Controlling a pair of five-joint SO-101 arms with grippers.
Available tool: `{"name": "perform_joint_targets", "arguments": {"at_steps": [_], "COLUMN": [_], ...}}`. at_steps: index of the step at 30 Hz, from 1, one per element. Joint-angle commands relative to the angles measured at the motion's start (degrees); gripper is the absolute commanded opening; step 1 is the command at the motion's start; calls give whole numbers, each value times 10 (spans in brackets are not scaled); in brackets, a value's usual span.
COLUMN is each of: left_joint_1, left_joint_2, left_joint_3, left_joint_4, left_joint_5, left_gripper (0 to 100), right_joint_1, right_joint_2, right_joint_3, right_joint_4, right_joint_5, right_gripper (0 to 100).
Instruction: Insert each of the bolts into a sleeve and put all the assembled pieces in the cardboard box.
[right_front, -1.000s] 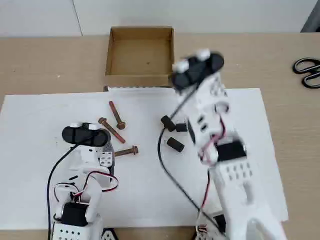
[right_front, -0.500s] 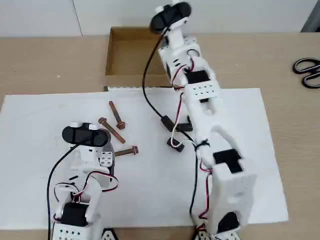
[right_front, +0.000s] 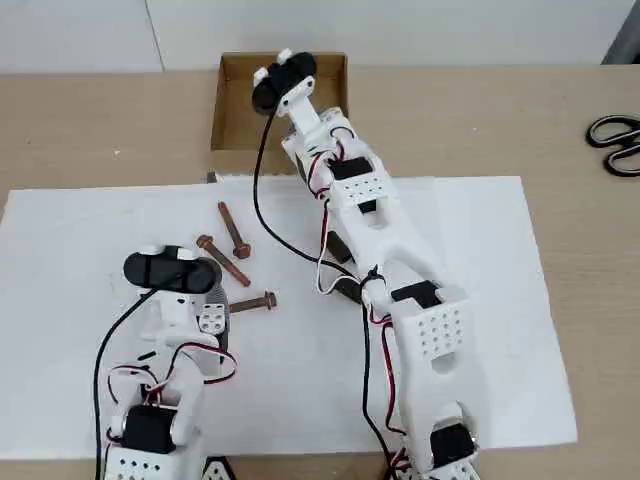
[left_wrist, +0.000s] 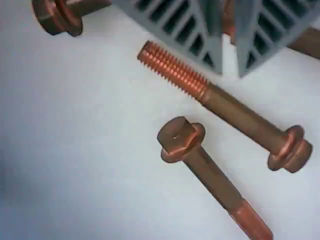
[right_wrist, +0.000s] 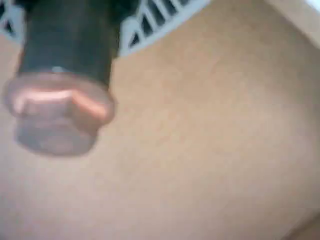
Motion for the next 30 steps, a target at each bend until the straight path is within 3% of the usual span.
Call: {"name": "perform_joint_targets", "arguments": {"at_steps": [1, 3, 9, 18, 30], "left_joint_1": [4, 4, 3, 3, -6], "left_joint_2": [-4, -4, -4, -4, -4], "left_joint_3": [-3, -3, -3, -3, -3], "left_joint_4": [1, 1, 1, 1, 1], "left_joint_5": [-2, -2, -2, -2, -1], "left_gripper": [7, 7, 7, 7, 7], "right_joint_1": [-3, -3, -3, -2, -4], "right_joint_2": [-18, -18, -19, -88, -159], "right_joint_3": [-53, -68, -137, -255, -271], "right_joint_4": [34, 77, 158, 452, 746], "right_joint_5": [5, 4, 2, 2, 2], "right_gripper": [153, 218, 220, 4, 4]}}
